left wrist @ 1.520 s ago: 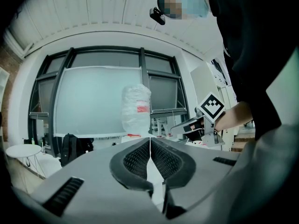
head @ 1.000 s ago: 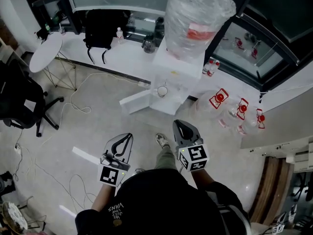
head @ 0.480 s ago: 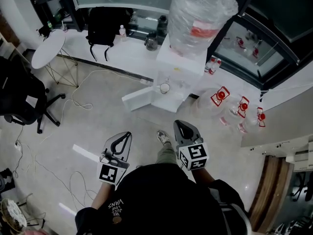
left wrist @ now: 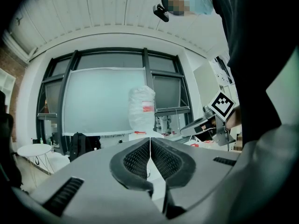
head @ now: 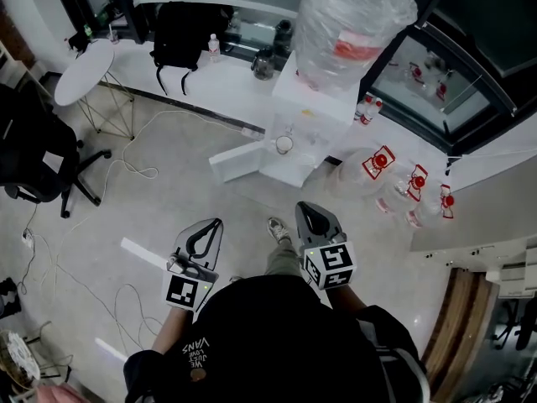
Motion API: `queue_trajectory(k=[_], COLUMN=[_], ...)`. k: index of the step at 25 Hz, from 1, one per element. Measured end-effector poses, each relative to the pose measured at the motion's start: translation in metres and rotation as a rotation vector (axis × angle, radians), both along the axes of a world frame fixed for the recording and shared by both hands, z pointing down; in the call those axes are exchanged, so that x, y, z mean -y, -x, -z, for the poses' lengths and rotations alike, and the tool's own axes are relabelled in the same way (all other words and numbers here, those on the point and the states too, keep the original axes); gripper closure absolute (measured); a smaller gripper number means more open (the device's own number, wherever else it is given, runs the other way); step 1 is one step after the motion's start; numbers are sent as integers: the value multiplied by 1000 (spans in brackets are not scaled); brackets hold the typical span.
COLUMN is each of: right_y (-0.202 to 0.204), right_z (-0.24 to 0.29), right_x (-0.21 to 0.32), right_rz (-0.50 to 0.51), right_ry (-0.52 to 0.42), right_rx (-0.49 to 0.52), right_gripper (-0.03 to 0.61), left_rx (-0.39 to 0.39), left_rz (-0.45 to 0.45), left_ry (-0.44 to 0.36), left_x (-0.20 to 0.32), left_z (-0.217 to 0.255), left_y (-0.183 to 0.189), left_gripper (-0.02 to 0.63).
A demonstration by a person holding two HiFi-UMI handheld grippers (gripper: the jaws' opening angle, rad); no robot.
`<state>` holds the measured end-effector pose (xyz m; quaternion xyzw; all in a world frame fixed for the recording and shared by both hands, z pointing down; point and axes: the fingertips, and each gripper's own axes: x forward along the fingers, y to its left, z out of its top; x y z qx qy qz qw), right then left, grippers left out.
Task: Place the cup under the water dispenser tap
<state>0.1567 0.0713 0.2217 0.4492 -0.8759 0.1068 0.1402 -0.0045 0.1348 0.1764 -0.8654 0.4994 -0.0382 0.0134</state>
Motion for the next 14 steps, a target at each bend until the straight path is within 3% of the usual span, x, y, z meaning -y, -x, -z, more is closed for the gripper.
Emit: queue_trajectory(k=[14], right_y=[0], right_z=[0], right_x=[18], right_rz=[0], right_ry=[11], right_rx=[-2], right_gripper=[534], left_rx=[-8], left_rz=[-1], left_ry=[17], left_x=[10], left_z=[-3], left_y=[-3], left_gripper=[594])
